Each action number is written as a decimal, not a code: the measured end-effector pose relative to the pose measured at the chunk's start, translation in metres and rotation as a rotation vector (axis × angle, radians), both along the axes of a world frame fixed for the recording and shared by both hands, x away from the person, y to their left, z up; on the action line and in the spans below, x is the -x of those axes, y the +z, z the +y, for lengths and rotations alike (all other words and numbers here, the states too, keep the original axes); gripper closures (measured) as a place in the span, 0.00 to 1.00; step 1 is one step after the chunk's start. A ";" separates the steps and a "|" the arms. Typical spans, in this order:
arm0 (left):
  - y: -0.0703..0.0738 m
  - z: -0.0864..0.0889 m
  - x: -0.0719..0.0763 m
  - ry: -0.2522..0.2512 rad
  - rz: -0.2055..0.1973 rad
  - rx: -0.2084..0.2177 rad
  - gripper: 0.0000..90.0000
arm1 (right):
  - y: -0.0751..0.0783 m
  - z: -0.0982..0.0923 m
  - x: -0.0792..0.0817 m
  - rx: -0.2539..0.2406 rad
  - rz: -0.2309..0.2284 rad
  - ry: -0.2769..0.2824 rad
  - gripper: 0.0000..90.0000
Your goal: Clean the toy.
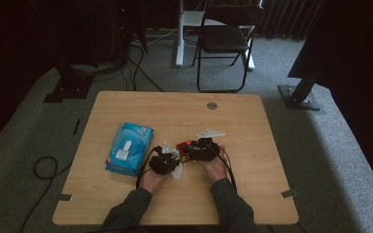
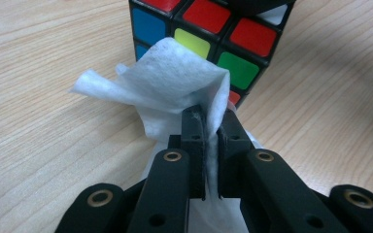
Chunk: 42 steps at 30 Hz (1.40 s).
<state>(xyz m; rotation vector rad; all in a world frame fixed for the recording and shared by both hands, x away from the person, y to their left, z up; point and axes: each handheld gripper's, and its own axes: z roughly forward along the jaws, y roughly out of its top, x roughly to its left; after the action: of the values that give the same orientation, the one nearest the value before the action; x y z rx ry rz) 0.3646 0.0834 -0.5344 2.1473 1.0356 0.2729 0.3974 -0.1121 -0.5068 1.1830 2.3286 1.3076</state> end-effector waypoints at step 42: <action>0.020 0.014 -0.031 0.095 -0.010 0.027 0.93 | 0.004 -0.001 0.006 0.050 -0.024 0.035 0.52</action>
<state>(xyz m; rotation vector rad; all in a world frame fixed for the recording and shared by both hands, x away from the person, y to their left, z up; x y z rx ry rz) 0.3958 0.0977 -0.5146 2.0735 1.1310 0.3124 0.3912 -0.1131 -0.5030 1.1101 2.3607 1.2599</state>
